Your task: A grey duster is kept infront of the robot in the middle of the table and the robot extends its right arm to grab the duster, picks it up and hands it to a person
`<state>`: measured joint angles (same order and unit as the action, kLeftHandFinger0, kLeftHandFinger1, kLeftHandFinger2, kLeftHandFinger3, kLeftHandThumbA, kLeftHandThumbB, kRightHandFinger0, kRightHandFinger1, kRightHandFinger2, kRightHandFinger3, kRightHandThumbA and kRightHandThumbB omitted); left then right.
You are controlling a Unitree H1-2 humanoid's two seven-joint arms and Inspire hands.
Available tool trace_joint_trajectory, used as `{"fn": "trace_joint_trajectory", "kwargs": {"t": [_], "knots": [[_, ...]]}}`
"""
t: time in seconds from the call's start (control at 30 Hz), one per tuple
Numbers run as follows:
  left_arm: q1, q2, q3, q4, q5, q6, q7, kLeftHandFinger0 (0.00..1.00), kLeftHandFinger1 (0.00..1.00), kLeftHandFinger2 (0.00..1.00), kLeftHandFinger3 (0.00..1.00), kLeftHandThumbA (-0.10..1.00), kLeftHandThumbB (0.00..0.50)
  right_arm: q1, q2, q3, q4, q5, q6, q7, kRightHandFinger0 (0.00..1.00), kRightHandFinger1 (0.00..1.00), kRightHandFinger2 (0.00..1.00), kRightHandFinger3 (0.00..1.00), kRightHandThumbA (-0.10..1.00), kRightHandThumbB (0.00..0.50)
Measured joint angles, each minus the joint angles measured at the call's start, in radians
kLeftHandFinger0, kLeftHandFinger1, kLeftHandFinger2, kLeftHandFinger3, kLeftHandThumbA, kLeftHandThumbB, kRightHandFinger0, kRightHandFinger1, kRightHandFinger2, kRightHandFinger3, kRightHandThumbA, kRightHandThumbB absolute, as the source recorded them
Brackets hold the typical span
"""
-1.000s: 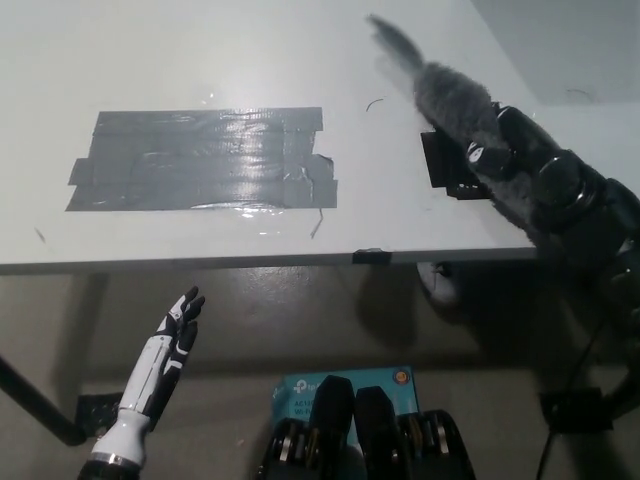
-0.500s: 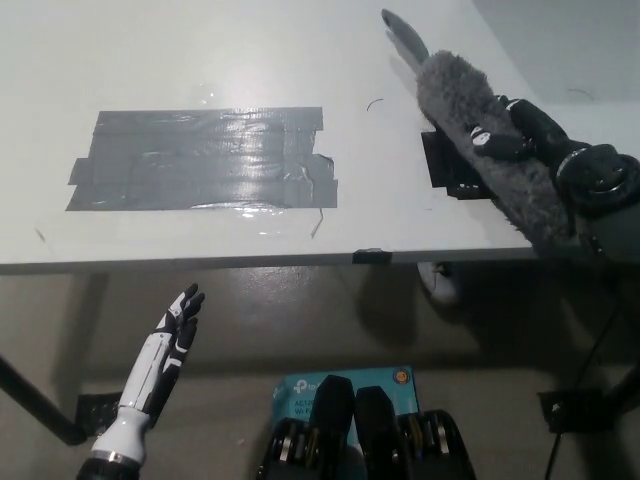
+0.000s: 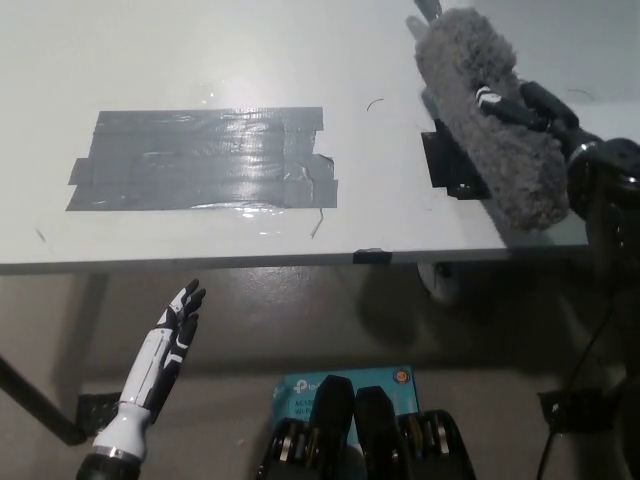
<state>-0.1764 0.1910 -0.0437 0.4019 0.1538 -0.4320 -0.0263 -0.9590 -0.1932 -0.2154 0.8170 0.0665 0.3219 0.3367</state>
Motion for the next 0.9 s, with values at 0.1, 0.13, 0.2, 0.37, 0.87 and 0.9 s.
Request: {"fn": "trace_joint_trajectory", "kwargs": {"t": [0.1,0.13,0.2,0.37,0.87,0.9], "knots": [[0.000,0.000,0.000,0.002,0.000,0.000,0.000,1.00,1.00,1.00,1.00,1.00,0.268,0.032,0.010,-0.005,-0.027,0.043,0.018,0.000,0.00,0.41,0.97,1.00,-0.10,0.184],[0.000,0.000,0.000,0.003,0.000,0.000,0.000,1.00,1.00,1.00,1.00,1.00,0.268,0.056,0.016,-0.004,-0.045,0.070,0.027,-0.002,0.00,0.41,0.98,1.00,-0.10,0.185],[0.000,0.000,-0.001,0.005,0.000,0.001,0.000,1.00,1.00,1.00,1.00,1.00,0.272,0.079,0.023,-0.004,-0.064,0.095,0.033,-0.007,0.00,0.43,0.99,1.00,-0.10,0.184],[0.000,0.000,-0.001,0.015,0.000,0.001,0.000,1.00,1.00,1.00,1.00,1.00,0.277,0.170,0.047,0.012,-0.141,0.184,0.055,-0.029,0.00,0.44,1.00,1.00,-0.10,0.166],[0.001,0.000,-0.002,0.021,0.000,0.002,0.000,1.00,1.00,1.00,1.00,1.00,0.278,0.370,0.133,0.094,-0.402,0.428,0.091,-0.114,0.00,0.50,0.97,1.00,-0.10,0.094],[0.001,0.000,-0.002,0.021,0.000,0.002,0.000,1.00,1.00,1.00,1.00,1.00,0.281,0.370,0.133,0.094,-0.402,0.428,0.091,-0.114,0.00,0.51,0.97,1.00,-0.10,0.096]]}}
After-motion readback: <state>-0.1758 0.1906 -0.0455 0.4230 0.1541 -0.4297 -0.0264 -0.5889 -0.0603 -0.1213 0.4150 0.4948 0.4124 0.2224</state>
